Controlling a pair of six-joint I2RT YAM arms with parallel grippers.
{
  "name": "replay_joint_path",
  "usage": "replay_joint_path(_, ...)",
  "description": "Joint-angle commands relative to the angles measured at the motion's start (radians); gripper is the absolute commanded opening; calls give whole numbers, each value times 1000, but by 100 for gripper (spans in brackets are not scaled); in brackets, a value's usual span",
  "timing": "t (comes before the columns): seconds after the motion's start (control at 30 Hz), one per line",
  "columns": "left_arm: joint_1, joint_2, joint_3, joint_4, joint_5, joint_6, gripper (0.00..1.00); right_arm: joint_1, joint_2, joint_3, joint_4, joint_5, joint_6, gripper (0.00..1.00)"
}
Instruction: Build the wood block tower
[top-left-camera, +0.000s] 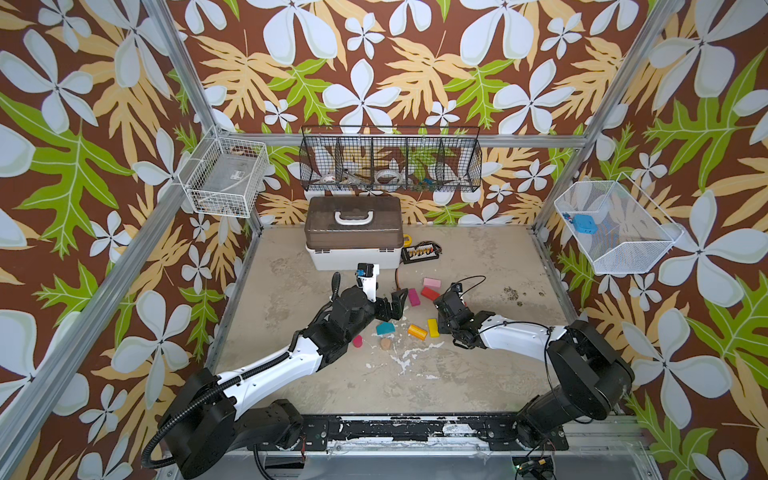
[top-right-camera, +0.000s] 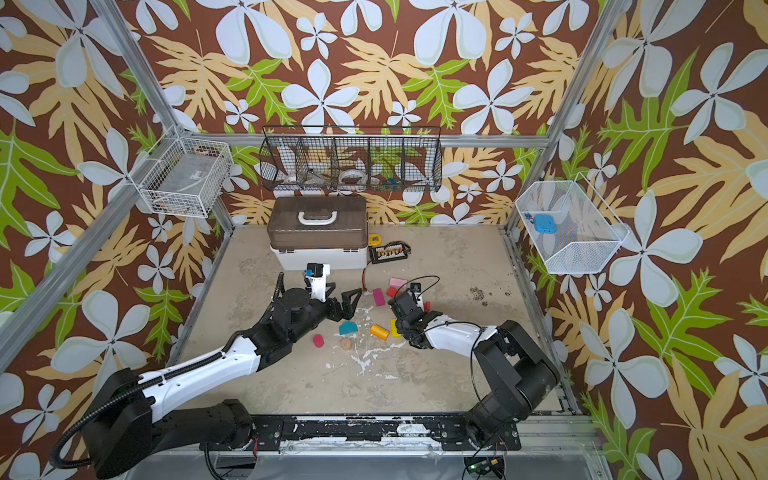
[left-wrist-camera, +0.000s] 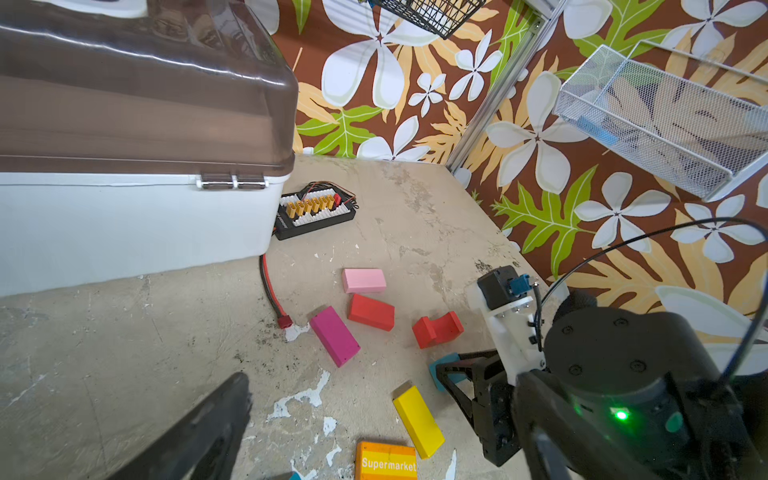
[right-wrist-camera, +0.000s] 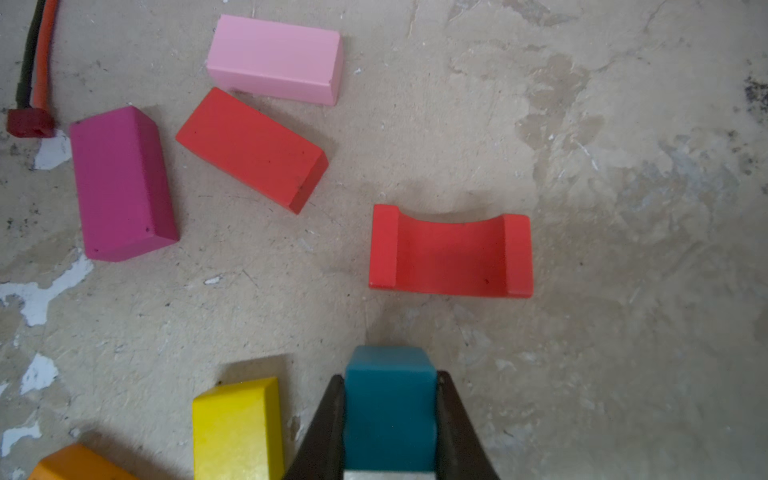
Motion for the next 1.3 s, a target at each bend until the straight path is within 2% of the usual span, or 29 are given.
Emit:
replay_joint_path(0.0,0,-6,-2,-1,-21,14,100,-1,8,1,18,9,3,8)
replay_joint_path(1.27,-1,-3,1,0,-8,15,100,-35,30,-10,49,18,-2,20)
